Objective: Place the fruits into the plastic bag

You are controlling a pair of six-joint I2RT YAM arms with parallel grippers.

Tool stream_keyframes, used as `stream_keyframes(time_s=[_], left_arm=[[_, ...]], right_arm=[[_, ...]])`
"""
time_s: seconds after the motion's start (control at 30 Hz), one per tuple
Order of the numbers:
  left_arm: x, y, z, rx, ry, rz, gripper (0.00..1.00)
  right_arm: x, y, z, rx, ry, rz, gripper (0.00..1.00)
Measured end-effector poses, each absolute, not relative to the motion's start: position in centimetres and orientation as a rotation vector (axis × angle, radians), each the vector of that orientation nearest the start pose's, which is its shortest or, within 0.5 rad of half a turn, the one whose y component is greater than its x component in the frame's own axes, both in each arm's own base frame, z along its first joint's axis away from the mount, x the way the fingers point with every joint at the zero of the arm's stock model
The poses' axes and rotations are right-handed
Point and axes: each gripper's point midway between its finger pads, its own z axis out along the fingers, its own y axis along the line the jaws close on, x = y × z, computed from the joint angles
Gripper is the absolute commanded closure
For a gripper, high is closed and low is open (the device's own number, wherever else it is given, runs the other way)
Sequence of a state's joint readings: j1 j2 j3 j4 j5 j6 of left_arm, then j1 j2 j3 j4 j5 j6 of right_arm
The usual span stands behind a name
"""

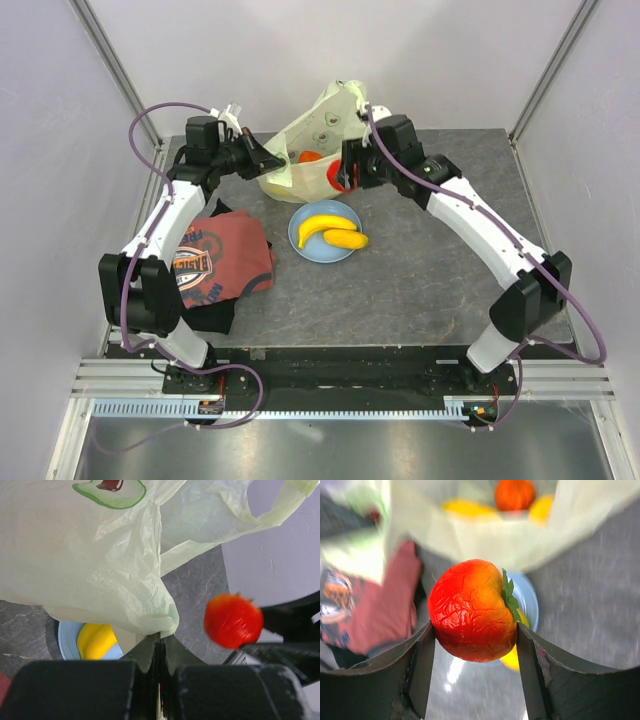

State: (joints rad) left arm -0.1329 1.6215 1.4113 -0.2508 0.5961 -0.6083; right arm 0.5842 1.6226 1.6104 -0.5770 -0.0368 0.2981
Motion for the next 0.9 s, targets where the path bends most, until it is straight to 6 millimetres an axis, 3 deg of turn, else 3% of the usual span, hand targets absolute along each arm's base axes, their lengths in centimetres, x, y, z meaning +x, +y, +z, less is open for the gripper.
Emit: stream_keyframes(time_s=[0.17,0.3,0.43,0.53,0.7,0.9], left_arm=[[43.2,-18.0,26.5,-0.089,2.109,-1.081,0.99],[42.3,-18.0,26.7,-0.081,2.105,-1.089,0.98],[41.3,-17.9,27.1,-0.072,2.096,-1.095,0.98],[41.0,-17.9,27.3,-0.068,2.092,-1.097,0.98],[40.6,-18.0,27.4,-0.060,2.090,-1.106,0.99],[40.4,-18.1,27.5,-0.050,2.091,-1.121,0.99]], right_arm=[[42.9,29.8,30.5,-0.280,2.047,0.591,0.68],[46.6,32.4,31.1,-0.259,1.994,0.594,0.70],[49.4,33.6,28.5,-0.237,2.023,0.551,0.70],[50.8,33.8,25.3,-0.212,2.079,0.492,0.70],[51.6,33.5,21.1,-0.202,2.157,0.421,0.69],[51.5,33.5,18.6,-0.200,2.210,0.399,0.63]])
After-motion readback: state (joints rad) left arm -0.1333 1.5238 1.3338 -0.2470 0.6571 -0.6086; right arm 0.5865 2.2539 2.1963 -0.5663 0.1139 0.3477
